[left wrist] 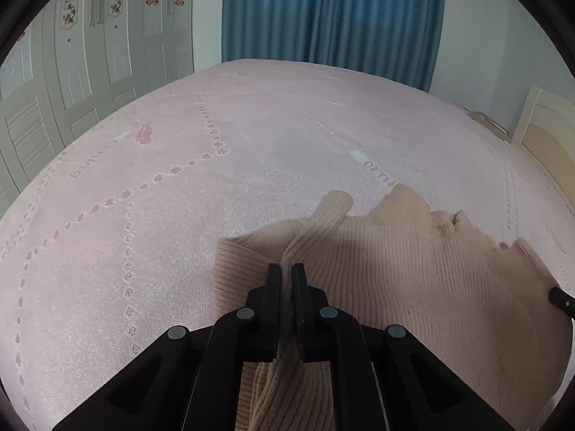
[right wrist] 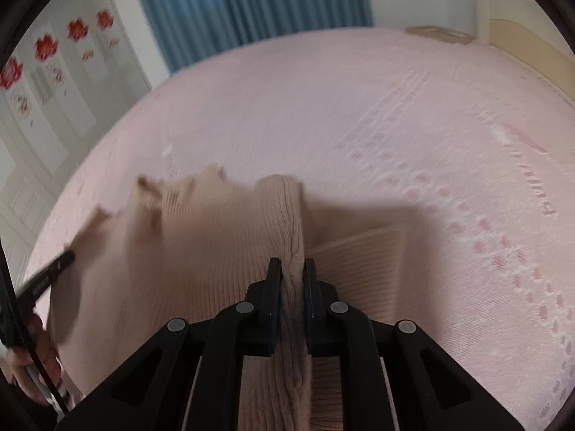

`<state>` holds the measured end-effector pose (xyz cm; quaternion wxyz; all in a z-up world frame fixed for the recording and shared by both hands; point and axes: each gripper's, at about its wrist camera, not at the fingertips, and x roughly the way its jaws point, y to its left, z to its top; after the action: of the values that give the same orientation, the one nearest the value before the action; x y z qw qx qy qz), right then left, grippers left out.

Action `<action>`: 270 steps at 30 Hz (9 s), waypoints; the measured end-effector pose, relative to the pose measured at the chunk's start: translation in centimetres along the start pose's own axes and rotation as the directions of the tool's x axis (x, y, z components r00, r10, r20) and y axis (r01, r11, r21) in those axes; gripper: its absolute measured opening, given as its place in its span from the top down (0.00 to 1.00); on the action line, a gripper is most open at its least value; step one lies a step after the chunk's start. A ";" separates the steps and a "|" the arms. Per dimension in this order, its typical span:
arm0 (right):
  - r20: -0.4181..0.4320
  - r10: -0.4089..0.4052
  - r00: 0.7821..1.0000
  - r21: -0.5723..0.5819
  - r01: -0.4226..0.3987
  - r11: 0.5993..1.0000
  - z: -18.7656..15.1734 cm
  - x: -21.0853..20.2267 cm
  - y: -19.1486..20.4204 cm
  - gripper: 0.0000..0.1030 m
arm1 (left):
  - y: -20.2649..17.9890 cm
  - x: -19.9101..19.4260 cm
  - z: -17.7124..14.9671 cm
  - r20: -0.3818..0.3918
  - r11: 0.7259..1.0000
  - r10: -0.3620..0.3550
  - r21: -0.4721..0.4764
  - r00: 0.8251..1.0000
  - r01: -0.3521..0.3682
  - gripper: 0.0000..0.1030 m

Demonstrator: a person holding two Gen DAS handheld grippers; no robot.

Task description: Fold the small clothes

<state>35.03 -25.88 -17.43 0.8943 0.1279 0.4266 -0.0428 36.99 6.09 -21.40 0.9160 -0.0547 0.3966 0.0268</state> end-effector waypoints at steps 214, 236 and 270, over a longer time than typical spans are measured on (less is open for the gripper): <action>-0.149 -0.031 0.988 -0.249 -0.007 0.968 -18.4 -12.1 9.8 0.49 | 5.1 -13.6 -18.0 -0.130 0.922 -0.358 -0.208 0.925 0.328 0.40; -0.050 0.111 0.993 -0.027 -0.113 0.993 -23.2 -24.0 -2.3 0.49 | 4.0 -16.3 -13.6 -0.128 0.898 -0.334 -0.345 0.934 0.273 0.83; 0.061 0.212 0.975 0.211 -0.221 0.952 -20.9 -26.6 -15.0 0.49 | -18.2 -21.1 -12.8 -0.223 0.867 -0.494 -0.055 0.840 0.495 0.67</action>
<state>-0.26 -35.70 -12.31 0.8821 0.2698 0.3860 0.0068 14.92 -13.65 -13.28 0.8397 -0.1558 0.4724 -0.2177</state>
